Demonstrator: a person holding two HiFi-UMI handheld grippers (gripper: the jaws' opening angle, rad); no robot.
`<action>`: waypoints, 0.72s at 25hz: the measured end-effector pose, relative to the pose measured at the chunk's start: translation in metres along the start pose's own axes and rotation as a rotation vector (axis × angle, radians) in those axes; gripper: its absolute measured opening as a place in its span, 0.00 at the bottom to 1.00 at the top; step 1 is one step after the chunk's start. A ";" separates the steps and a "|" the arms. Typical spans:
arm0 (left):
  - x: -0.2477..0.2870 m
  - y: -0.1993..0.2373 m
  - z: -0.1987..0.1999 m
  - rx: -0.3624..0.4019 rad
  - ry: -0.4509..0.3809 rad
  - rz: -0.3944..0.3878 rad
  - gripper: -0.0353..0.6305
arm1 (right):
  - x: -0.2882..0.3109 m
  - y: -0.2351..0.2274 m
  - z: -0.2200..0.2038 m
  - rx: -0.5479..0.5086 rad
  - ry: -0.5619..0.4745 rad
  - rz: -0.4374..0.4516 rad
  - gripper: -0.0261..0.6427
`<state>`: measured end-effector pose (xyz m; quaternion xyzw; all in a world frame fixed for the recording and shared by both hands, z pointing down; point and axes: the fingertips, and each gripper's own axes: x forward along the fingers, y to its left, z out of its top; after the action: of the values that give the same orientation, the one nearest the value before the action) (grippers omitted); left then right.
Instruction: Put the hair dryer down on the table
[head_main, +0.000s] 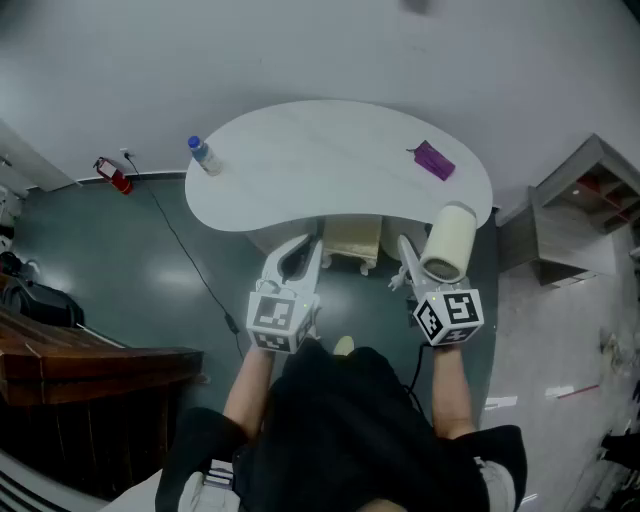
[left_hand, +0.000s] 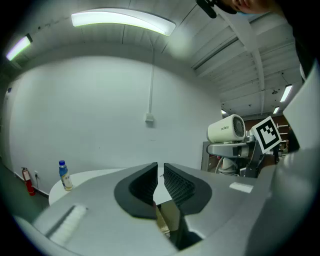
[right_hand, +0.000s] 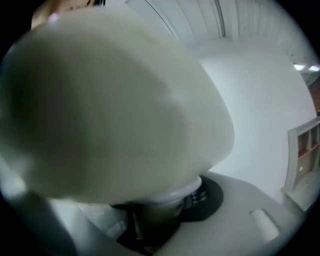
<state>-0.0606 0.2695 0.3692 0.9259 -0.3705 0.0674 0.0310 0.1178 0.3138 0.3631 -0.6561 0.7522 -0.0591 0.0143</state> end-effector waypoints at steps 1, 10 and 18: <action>-0.001 -0.001 0.003 0.001 -0.005 0.000 0.12 | -0.001 0.000 0.000 -0.001 0.000 0.000 0.38; -0.001 -0.006 -0.003 0.005 0.002 -0.012 0.12 | -0.003 -0.001 -0.005 0.040 0.013 0.001 0.38; 0.000 -0.011 -0.006 0.004 0.009 -0.025 0.12 | -0.008 -0.002 -0.007 0.037 0.019 -0.001 0.38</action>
<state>-0.0538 0.2785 0.3752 0.9301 -0.3587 0.0720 0.0317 0.1201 0.3216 0.3697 -0.6556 0.7507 -0.0792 0.0194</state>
